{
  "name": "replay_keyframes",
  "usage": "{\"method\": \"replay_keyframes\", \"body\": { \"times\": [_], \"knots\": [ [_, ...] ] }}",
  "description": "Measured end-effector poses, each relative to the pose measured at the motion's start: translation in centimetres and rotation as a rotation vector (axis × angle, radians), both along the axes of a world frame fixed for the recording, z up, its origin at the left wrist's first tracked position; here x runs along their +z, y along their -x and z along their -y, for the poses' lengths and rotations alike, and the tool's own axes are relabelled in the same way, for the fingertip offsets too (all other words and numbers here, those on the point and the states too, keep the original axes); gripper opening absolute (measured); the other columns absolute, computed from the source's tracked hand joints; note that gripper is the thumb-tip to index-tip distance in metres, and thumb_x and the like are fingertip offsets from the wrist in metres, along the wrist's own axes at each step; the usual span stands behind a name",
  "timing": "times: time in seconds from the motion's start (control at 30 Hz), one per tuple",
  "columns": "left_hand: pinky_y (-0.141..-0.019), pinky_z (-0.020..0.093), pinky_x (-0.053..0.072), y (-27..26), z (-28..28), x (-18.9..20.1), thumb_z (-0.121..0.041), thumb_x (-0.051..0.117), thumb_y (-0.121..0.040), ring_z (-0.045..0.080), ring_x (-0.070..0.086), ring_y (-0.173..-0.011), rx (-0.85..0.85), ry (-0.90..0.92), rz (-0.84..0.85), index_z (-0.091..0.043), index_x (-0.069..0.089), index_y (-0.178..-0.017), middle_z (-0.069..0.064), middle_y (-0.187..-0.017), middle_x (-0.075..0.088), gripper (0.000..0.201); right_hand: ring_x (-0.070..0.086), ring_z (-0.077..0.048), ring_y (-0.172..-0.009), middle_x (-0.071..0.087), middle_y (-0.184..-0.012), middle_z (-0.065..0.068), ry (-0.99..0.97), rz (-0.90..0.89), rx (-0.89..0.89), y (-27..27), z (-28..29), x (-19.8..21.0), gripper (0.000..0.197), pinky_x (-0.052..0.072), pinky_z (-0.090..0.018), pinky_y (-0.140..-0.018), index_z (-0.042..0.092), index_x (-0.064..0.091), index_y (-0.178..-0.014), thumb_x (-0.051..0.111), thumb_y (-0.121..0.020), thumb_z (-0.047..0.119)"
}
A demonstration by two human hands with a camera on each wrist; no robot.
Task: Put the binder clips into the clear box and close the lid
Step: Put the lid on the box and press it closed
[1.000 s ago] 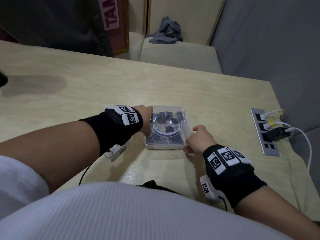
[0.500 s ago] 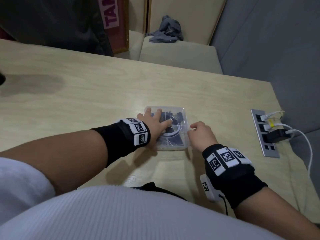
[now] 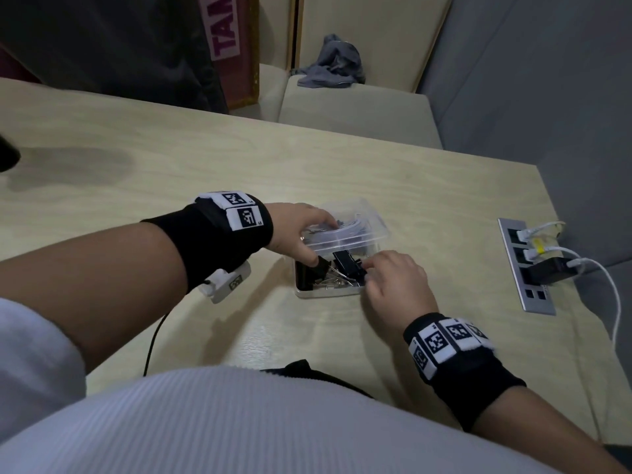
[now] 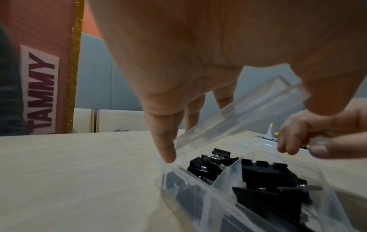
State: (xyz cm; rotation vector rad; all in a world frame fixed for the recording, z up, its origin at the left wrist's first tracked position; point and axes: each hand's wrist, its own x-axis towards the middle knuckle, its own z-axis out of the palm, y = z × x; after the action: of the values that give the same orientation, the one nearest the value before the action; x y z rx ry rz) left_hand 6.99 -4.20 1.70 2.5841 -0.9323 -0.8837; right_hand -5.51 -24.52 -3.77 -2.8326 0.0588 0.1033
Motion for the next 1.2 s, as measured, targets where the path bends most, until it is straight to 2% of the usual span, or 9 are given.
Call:
{"method": "replay_keyframes", "body": {
  "times": [0.13,0.23,0.4,0.57,0.67,0.77,0.9,1.03,1.2],
  "knots": [
    [-0.098,0.031,0.043,0.2,0.3,-0.3,-0.035,0.076,-0.075,0.019,0.050,-0.122,0.011,0.008,0.007,-0.031,0.041,-0.140,-0.002,-0.138,0.047,0.074,0.032,-0.019,-0.138,0.039,-0.151,0.003,0.100,-0.104,0.194,-0.4,-1.1,-0.3,0.056,0.020,-0.039,-0.113,0.033,0.038,-0.143,0.049,-0.089,0.042],
    [-0.094,0.027,0.040,0.3,0.4,-0.3,-0.034,0.076,-0.076,0.018,0.049,-0.123,0.010,0.007,0.010,-0.030,0.041,-0.141,-0.002,-0.139,0.046,0.074,0.030,-0.017,-0.140,0.033,-0.154,0.004,0.142,-0.152,0.203,-0.8,-1.4,-0.7,0.057,0.014,-0.039,-0.115,0.033,0.035,-0.144,0.051,-0.090,0.040],
    [-0.092,0.025,0.039,0.3,0.6,-0.5,-0.034,0.076,-0.076,0.018,0.049,-0.123,0.011,0.003,0.015,-0.029,0.040,-0.141,-0.001,-0.140,0.046,0.075,0.045,-0.019,-0.126,0.048,-0.140,0.005,0.142,-0.067,0.204,-0.9,-1.4,-0.6,0.044,0.025,-0.037,-0.109,0.028,0.054,-0.129,0.057,-0.086,0.034],
    [-0.099,0.034,0.045,0.5,0.8,-0.5,-0.038,0.076,-0.074,0.018,0.050,-0.121,-0.003,-0.013,0.025,-0.028,0.041,-0.140,-0.002,-0.136,0.046,0.076,0.047,-0.021,-0.122,0.054,-0.130,0.002,0.094,-0.045,0.170,-0.2,-0.9,-0.5,0.046,0.027,-0.038,-0.107,0.025,0.054,-0.129,0.058,-0.085,0.037],
    [-0.094,0.036,0.049,0.9,1.0,-0.8,-0.042,0.077,-0.071,0.020,0.052,-0.118,-0.007,-0.045,0.046,-0.030,0.039,-0.140,0.000,-0.137,0.043,0.079,0.050,-0.021,-0.108,0.059,-0.110,0.003,0.066,0.034,0.122,0.2,-0.4,-0.2,0.028,0.031,-0.036,-0.100,0.023,0.060,-0.112,0.056,-0.086,0.032],
    [-0.099,0.040,0.048,1.6,1.4,-1.4,-0.044,0.077,-0.071,0.025,0.047,-0.129,0.002,-0.091,0.087,-0.029,0.036,-0.142,0.006,-0.149,0.032,0.084,0.051,-0.021,-0.090,0.056,-0.088,0.005,0.015,0.123,0.014,0.4,0.3,-0.1,0.009,0.036,-0.038,-0.089,0.022,0.060,-0.086,0.052,-0.081,0.021],
    [-0.099,0.044,0.048,2.6,1.8,-2.0,-0.045,0.075,-0.071,0.031,0.042,-0.129,-0.071,-0.165,0.178,-0.029,0.040,-0.137,0.007,-0.149,0.031,0.076,0.051,-0.025,-0.078,0.050,-0.075,0.003,-0.115,0.219,-0.233,0.3,1.8,0.0,0.012,0.041,-0.038,-0.078,0.018,0.053,-0.071,0.055,-0.077,0.008],
    [-0.099,0.047,0.047,3.0,1.8,-2.3,-0.046,0.073,-0.070,0.035,0.032,-0.133,-0.136,-0.213,0.232,-0.032,0.047,-0.127,0.005,-0.150,0.028,0.064,0.055,-0.026,-0.086,0.051,-0.089,0.002,-0.237,0.201,-0.372,-0.5,2.7,-0.3,0.008,0.049,-0.044,-0.081,0.015,0.059,-0.087,0.053,-0.082,0.013],
    [-0.093,0.047,0.051,3.5,2.0,-2.4,-0.054,0.072,-0.070,0.035,0.033,-0.132,-0.155,-0.233,0.282,-0.035,0.048,-0.128,0.001,-0.151,0.028,0.066,0.058,-0.023,-0.105,0.054,-0.118,-0.003,-0.331,0.071,-0.339,-1.5,1.7,-0.7,0.030,0.047,-0.042,-0.095,0.018,0.059,-0.117,0.053,-0.092,0.032]
  ]
}}
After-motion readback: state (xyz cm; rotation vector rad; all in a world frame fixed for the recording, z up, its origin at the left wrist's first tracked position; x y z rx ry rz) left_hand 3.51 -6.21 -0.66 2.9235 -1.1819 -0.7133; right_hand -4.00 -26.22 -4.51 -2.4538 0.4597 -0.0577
